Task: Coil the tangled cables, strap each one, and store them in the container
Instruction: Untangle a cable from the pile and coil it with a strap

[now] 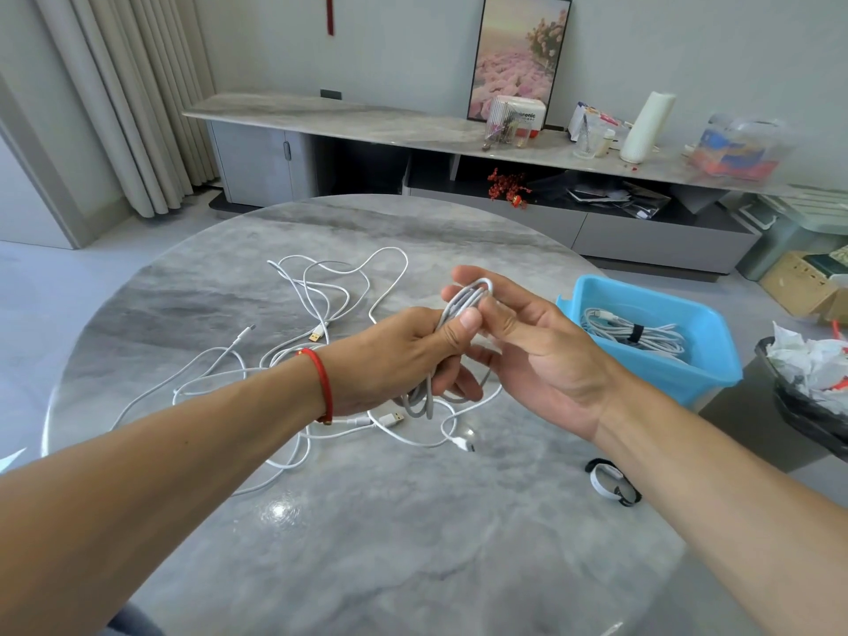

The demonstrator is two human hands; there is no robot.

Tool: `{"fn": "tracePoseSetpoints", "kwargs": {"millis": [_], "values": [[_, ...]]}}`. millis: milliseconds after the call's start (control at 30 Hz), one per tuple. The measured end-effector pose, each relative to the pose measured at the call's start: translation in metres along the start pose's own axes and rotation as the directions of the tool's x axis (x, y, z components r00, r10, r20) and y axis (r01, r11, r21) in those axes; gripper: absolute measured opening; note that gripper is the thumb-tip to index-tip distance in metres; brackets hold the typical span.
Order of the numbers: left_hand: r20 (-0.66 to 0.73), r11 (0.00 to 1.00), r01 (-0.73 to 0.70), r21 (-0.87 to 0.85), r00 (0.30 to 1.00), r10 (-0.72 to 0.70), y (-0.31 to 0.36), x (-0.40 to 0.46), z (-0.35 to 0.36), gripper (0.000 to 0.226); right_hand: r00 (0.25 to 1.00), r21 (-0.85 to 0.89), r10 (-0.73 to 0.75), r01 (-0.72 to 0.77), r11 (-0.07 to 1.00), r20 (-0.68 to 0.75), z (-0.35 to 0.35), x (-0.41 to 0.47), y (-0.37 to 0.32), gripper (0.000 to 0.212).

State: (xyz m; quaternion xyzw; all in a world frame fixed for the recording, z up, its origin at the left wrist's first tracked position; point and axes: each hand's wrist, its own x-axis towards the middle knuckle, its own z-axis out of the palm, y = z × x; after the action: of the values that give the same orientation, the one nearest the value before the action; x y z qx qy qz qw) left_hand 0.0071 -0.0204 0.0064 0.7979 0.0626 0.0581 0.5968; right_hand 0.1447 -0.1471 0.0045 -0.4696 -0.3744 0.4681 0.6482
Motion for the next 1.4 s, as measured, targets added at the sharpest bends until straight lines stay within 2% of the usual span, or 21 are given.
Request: {"fn": "tracePoseSetpoints", "kwargs": {"millis": [233, 300, 367, 433, 467, 500, 533, 567, 600, 633, 733, 833, 933, 1067, 1200, 1300, 1400], "values": [[0.114, 0.996, 0.035, -0.081, 0.993, -0.026, 0.000, -0.002, -0.003, 0.063, 0.998, 0.009, -0.023, 0.023, 1.000, 0.059, 0.001, -0.004, -0.002, 0.038], [0.127, 0.972, 0.051, -0.228, 0.992, -0.022, 0.000, -0.001, -0.002, 0.059, 0.999, 0.025, -0.001, 0.000, 1.000, 0.049, 0.003, -0.004, -0.003, 0.037], [0.056, 0.909, 0.041, -0.414, 0.998, -0.020, 0.002, 0.004, -0.001, 0.052, 0.996, 0.017, 0.064, -0.065, 0.998, 0.058, 0.011, -0.004, -0.002, 0.038], [-0.046, 0.846, 0.032, -0.532, 0.997, -0.066, 0.005, 0.011, -0.001, 0.046, 0.986, -0.150, 0.164, -0.159, 0.976, 0.024, 0.018, -0.005, 0.002, 0.050], [-0.095, 0.836, 0.030, -0.548, 0.991, -0.098, 0.006, 0.013, -0.003, 0.045, 0.980, -0.338, 0.198, -0.188, 0.922, -0.003, 0.019, -0.007, 0.005, 0.053], [-0.143, 0.842, 0.029, -0.538, 0.982, -0.125, 0.005, 0.014, -0.005, 0.044, 0.978, -0.573, 0.208, -0.182, 0.799, -0.021, 0.021, -0.009, 0.007, 0.052], [-0.191, 0.859, 0.029, -0.511, 0.971, -0.147, 0.004, 0.015, -0.009, 0.044, 0.981, -0.783, 0.194, -0.137, 0.607, -0.021, 0.021, -0.010, 0.008, 0.048], [-0.236, 0.877, 0.031, -0.480, 0.958, -0.164, 0.002, 0.015, -0.012, 0.044, 0.985, -0.907, 0.174, -0.075, 0.414, -0.002, 0.021, -0.011, 0.008, 0.044], [-0.283, 0.894, 0.035, -0.448, 0.942, -0.178, 0.000, 0.015, -0.016, 0.044, 0.987, -0.962, 0.157, -0.029, 0.271, 0.014, 0.021, -0.012, 0.006, 0.041], [-0.334, 0.910, 0.040, -0.413, 0.923, -0.192, -0.002, 0.015, -0.020, 0.044, 0.990, -0.979, 0.139, -0.008, 0.204, 0.021, 0.021, -0.012, 0.004, 0.039], [-0.444, 0.948, 0.092, -0.306, 0.867, -0.227, -0.011, 0.017, -0.028, 0.045, 0.995, -0.990, 0.093, 0.012, 0.144, 0.026, 0.022, -0.012, -0.006, 0.022], [-0.404, 0.957, 0.194, -0.216, 0.874, -0.268, -0.021, 0.017, -0.024, 0.044, 0.993, -0.996, 0.094, 0.065, 0.060, 0.071, 0.032, -0.012, -0.008, 0.016], [-0.351, 0.965, 0.239, -0.106, 0.899, -0.262, -0.026, 0.016, -0.014, 0.052, 0.992, -0.993, 0.061, 0.113, 0.034, 0.114, 0.041, -0.012, -0.009, 0.018], [-0.123, 0.934, 0.258, -0.246, 0.948, -0.294, -0.022, 0.010, -0.006, 0.061, 0.997, -0.997, 0.007, 0.078, 0.026, 0.078, 0.043, -0.011, -0.009, 0.020], [-0.058, 0.923, 0.321, -0.211, 0.939, -0.340, -0.018, 0.006, -0.004, 0.055, 1.000, -0.999, 0.000, 0.010, -0.049, 0.010, 0.042, -0.010, -0.009, 0.033], [0.043, 0.915, 0.355, -0.194, 0.935, -0.353, -0.018, 0.005, 0.001, 0.050, 0.999, -0.999, -0.016, -0.051, 0.013, -0.051, 0.035, -0.012, -0.013, 0.044], [0.069, 0.904, 0.380, -0.196, 0.925, -0.374, -0.017, 0.005, 0.004, 0.052, 0.995, -0.994, -0.040, -0.089, 0.068, -0.092, 0.032, -0.012, -0.013, 0.031]]}}
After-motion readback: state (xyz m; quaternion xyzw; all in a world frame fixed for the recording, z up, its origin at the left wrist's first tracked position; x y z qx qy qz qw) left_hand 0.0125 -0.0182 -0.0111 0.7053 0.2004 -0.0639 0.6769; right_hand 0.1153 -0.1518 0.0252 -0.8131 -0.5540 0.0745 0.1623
